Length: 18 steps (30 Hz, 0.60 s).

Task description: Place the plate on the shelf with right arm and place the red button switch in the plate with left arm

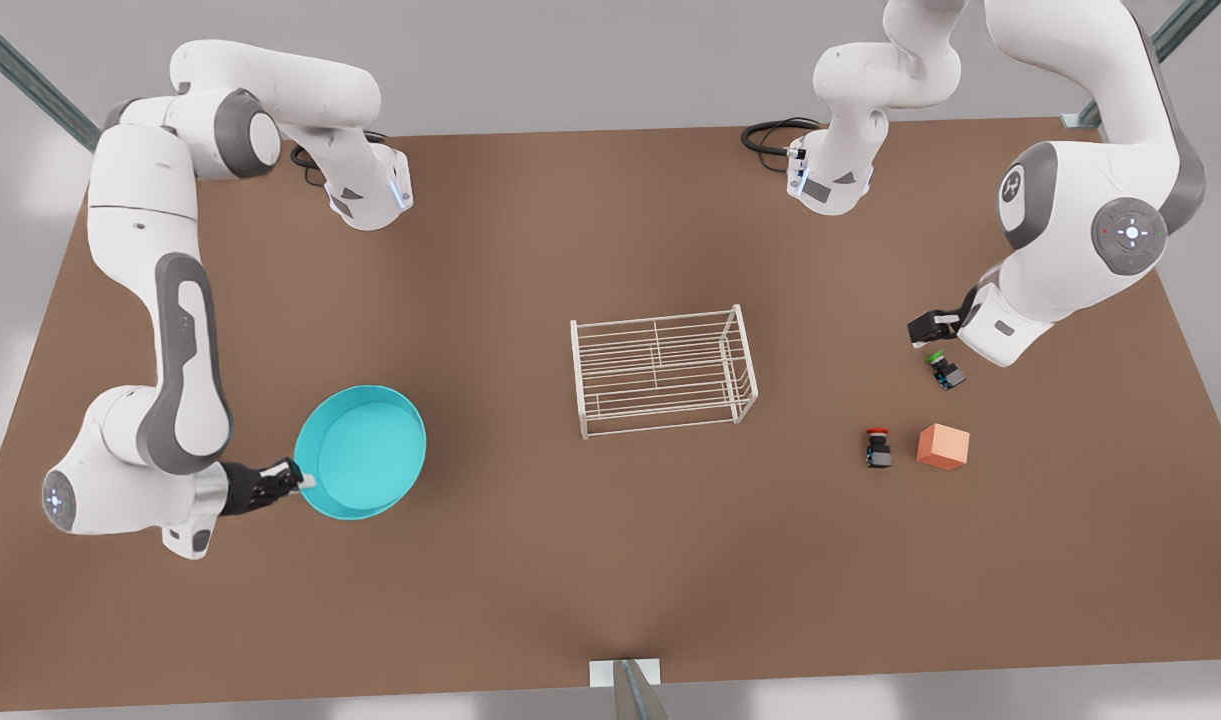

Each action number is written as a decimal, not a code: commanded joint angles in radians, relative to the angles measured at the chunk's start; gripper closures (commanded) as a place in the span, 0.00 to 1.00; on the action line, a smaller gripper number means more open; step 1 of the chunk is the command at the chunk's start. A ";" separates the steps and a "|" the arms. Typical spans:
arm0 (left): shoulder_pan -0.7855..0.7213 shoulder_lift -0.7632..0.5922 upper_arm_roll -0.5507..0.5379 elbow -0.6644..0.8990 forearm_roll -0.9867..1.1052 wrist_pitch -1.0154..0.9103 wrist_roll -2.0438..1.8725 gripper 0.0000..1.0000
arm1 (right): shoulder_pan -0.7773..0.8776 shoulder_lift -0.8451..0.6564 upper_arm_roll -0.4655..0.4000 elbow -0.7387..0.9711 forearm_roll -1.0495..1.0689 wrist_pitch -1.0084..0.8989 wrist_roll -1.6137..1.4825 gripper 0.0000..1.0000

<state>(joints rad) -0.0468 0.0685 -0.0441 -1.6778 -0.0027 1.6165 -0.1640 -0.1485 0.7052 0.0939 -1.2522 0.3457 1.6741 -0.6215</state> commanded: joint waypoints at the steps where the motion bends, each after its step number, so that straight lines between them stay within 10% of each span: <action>1: 0.001 0.001 0.000 0.001 0.000 -0.001 -0.022 0.00 | 0.027 -0.012 0.006 0.000 -0.004 -0.053 0.157 0.78; 18: -0.005 0.017 -0.026 0.000 -0.010 0.016 -0.005 0.00 | 0.369 -0.110 0.030 -0.009 0.075 -0.068 0.618 0.78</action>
<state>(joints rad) -0.0322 0.0873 -0.0639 -1.6802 -0.0073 1.6272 -0.1705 0.2145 0.5986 0.1191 -1.2618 0.3976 1.6108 -0.3682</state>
